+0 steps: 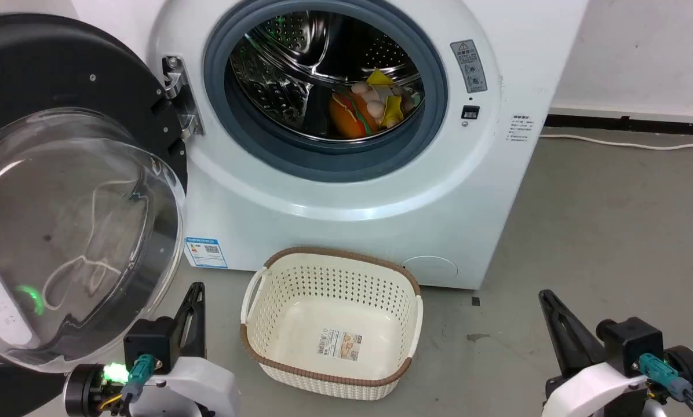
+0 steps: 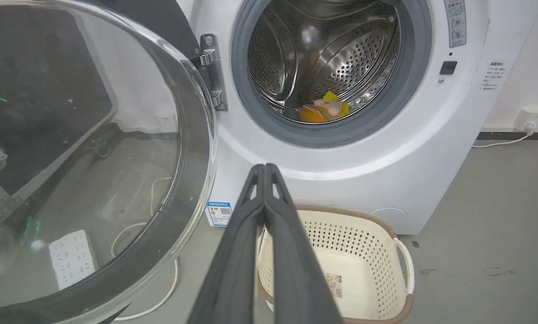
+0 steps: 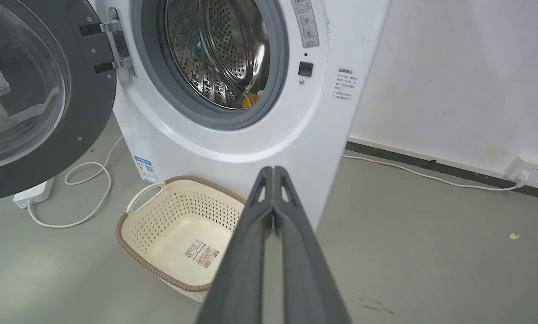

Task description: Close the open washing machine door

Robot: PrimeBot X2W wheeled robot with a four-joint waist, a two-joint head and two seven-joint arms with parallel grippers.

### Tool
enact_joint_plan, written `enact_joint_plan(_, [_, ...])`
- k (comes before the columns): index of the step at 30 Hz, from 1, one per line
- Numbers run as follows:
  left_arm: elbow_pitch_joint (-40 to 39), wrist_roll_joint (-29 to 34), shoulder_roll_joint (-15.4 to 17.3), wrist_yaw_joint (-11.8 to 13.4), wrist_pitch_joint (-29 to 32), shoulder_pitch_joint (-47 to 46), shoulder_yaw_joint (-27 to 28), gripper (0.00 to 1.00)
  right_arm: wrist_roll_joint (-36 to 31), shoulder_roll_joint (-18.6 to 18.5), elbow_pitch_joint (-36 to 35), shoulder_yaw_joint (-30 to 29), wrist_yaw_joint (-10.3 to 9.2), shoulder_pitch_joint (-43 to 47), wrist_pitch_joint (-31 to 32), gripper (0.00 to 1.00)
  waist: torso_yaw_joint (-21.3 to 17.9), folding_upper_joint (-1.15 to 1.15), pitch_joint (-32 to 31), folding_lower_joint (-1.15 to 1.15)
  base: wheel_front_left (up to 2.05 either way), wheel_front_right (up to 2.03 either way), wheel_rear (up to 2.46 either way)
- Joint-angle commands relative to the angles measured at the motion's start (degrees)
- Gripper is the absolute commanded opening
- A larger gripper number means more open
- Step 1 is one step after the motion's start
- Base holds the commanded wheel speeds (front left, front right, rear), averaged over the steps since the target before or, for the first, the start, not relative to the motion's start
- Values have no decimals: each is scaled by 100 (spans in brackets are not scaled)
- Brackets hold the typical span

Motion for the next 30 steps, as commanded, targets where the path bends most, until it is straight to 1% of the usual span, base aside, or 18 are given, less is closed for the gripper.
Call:
enact_joint_plan(1, [-25, 16, 0, 16, 2, 61, 2, 0, -36, 24, -28, -1, 5, -66, 3, 0, 0, 0, 0, 0, 0, 0, 0])
enact_joint_plan(30, [-25, 16, 0, 16, 2, 61, 2, 0, -36, 24, -28, -1, 5, -66, 3, 0, 0, 0, 0, 0, 0, 0, 0])
